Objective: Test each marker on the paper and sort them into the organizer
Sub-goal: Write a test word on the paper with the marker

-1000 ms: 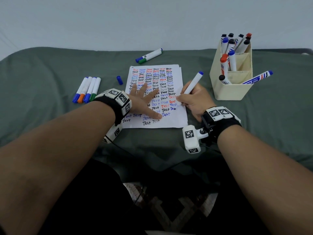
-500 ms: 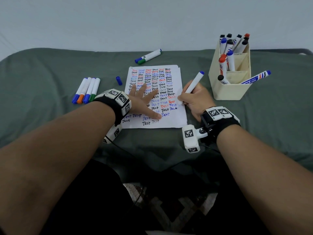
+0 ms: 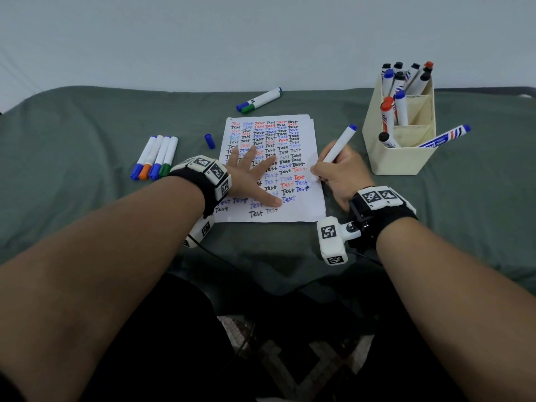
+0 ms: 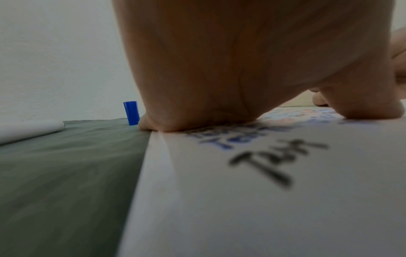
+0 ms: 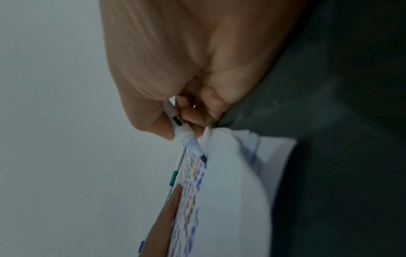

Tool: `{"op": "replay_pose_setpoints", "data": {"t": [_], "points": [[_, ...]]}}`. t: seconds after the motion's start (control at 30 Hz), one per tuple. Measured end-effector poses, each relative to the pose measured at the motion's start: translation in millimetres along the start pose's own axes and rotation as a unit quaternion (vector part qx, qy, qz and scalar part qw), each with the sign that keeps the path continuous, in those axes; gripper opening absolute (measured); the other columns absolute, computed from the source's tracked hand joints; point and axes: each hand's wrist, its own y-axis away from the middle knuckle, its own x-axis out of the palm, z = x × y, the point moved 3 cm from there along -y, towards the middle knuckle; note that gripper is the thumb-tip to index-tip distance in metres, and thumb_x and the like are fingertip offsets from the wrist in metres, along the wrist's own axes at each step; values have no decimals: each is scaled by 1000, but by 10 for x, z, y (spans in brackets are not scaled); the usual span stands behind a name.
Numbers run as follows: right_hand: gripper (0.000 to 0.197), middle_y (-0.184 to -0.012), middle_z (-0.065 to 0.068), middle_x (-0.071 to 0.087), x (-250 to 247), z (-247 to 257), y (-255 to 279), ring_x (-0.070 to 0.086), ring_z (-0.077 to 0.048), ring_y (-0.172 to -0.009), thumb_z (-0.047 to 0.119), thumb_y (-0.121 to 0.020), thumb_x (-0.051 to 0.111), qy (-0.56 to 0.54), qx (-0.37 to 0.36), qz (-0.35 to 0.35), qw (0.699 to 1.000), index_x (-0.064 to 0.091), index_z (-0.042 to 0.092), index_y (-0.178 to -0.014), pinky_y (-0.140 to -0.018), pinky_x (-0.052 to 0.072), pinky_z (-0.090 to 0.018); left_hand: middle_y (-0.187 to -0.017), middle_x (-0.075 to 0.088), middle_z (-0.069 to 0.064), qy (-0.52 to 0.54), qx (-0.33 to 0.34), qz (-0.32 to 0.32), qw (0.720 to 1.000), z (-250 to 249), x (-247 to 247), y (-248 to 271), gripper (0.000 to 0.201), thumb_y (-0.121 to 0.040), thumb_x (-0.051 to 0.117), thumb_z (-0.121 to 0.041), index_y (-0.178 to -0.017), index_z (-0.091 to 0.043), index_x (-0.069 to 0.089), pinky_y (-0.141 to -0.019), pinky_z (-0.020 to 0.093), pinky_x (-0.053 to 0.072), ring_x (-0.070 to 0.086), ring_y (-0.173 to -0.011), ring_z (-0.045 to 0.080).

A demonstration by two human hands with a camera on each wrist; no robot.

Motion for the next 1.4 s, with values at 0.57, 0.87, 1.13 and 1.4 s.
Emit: {"op": "replay_pose_setpoints", "data": {"t": [0.57, 0.87, 1.13, 1.4], "points": [[14, -72, -3, 70, -13, -51, -24, 68, -15, -67, 1, -88, 73, -284, 30, 26, 958, 63, 11, -85, -66, 58, -26, -167, -15, -10, 36, 18, -11, 999, 44, -162, -28, 125, -40, 39, -108, -149, -62, -2, -119, 66, -1, -15, -153, 31], [18, -87, -16, 74, -29, -64, -39, 71, -26, -83, 14, -102, 55, -332, 61, 59, 940, 69, 3, -104, -79, 59, -34, -145, 49, 1, -26, -15, -309, 951, 455, -550, 8, 52, -90, 64, -55, -137, -36, 56, -113, 49, 35, 40, -136, 26], [9, -84, -16, 72, -44, -63, -42, 70, -26, -76, 5, -97, 62, -346, 38, 47, 936, 65, 13, -96, -67, 58, -33, -136, 59, 8, -46, -120, -291, 948, 896, -565, -114, 40, -99, 55, -31, -139, -32, 57, -100, 43, 48, 54, -122, 32], [12, -87, -16, 73, -58, -102, -46, 71, -26, -81, 1, -91, 70, -322, 35, 48, 945, 72, 11, -96, -69, 56, -32, -115, 68, 7, 72, -127, -333, 932, 920, -573, -172, 21, -101, 53, -19, -113, -20, 70, -81, 32, 43, 57, -97, 24]]}}
